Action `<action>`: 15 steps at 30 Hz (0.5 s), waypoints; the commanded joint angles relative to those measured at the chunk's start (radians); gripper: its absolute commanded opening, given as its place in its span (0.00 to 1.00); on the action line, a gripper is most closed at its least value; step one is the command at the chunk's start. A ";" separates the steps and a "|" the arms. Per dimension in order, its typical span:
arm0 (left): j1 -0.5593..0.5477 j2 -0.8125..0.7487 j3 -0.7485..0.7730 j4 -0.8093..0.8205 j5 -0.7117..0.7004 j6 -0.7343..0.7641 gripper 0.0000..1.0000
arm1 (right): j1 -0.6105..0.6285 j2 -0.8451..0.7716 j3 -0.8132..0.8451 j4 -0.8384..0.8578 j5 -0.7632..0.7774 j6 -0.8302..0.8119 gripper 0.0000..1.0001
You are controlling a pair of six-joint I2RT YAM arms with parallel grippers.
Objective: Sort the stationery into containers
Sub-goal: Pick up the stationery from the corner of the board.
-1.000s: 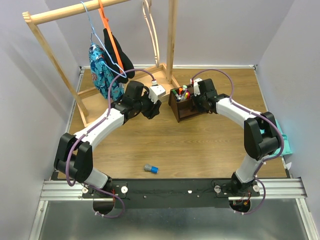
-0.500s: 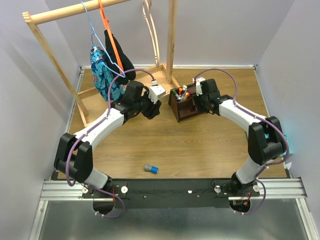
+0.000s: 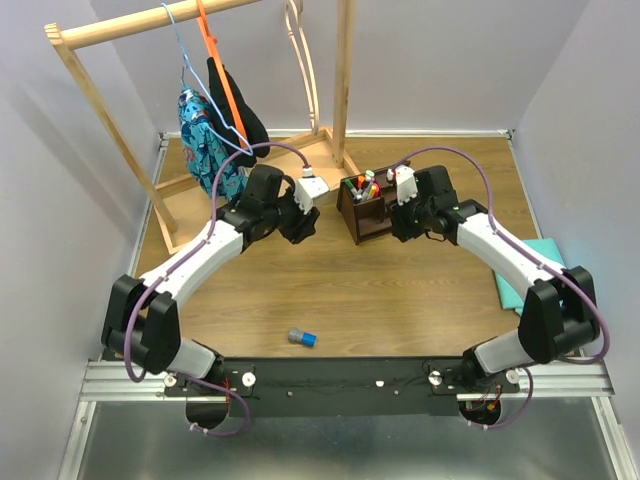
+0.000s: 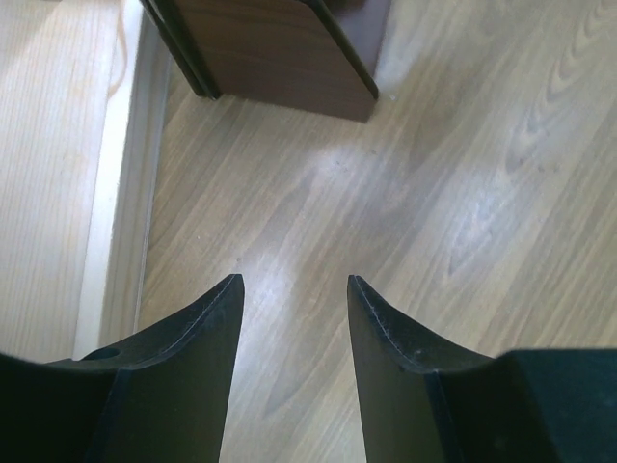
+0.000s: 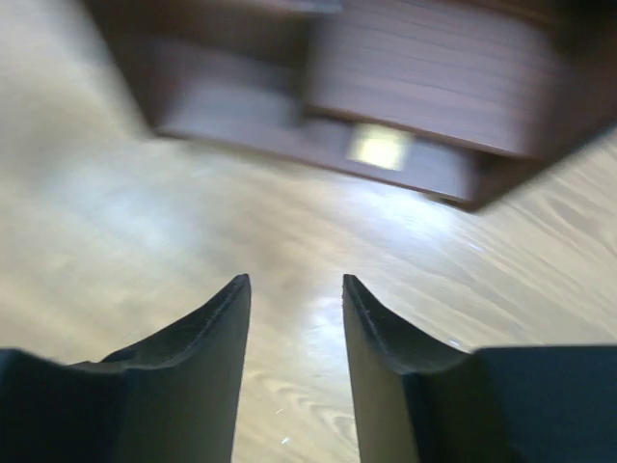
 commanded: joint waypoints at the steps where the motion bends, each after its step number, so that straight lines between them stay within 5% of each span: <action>1: 0.005 -0.148 -0.084 -0.165 0.097 0.222 0.56 | 0.051 -0.049 -0.022 -0.112 -0.261 -0.118 0.53; 6: 0.006 -0.294 -0.180 -0.285 0.110 0.467 0.57 | 0.177 -0.039 0.005 -0.120 -0.284 -0.175 0.56; 10: -0.001 -0.384 -0.204 -0.556 0.292 0.743 0.62 | 0.182 -0.036 0.021 -0.080 -0.179 -0.067 0.58; 15: -0.092 -0.308 -0.146 -0.647 0.263 0.760 0.65 | 0.093 -0.076 0.082 -0.032 -0.076 0.030 0.58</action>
